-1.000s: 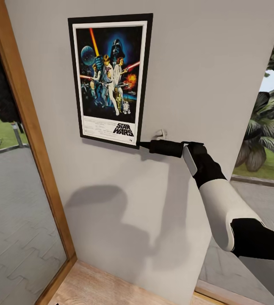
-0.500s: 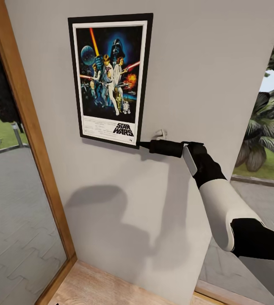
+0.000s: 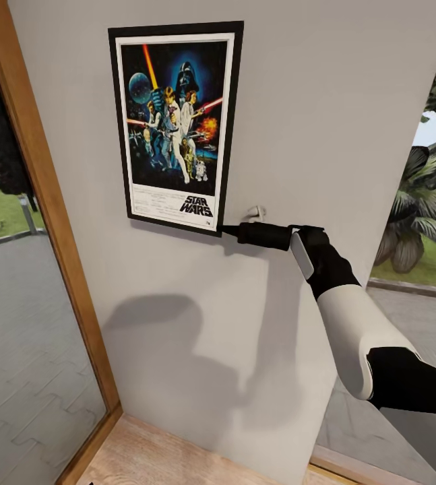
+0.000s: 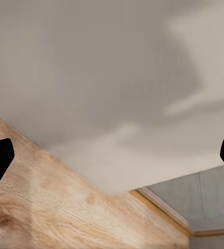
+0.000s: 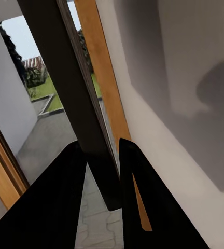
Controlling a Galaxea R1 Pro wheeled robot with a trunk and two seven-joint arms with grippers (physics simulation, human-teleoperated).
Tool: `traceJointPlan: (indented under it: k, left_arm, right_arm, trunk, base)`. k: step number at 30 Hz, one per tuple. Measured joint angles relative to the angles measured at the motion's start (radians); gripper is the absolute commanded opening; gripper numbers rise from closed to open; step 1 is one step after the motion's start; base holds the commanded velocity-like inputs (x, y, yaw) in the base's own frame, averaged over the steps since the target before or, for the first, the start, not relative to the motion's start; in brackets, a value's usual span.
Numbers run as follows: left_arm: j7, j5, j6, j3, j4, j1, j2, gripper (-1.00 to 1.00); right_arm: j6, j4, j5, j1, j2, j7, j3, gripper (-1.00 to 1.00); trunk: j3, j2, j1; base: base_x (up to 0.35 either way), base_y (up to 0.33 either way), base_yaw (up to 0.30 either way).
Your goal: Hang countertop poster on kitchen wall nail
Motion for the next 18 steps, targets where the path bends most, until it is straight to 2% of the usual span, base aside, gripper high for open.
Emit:
traceJointPlan:
  k: [18]
  left_arm:
    - [0.000,0.000,-0.001,0.000,0.000,0.000,0.000,1.00]
  right_arm:
    - [0.000,0.000,0.000,0.000,0.000,-0.001,0.000,-1.00]
  trunk:
    - [0.000,0.000,0.000]
  base:
    - [0.000,0.000,0.000]
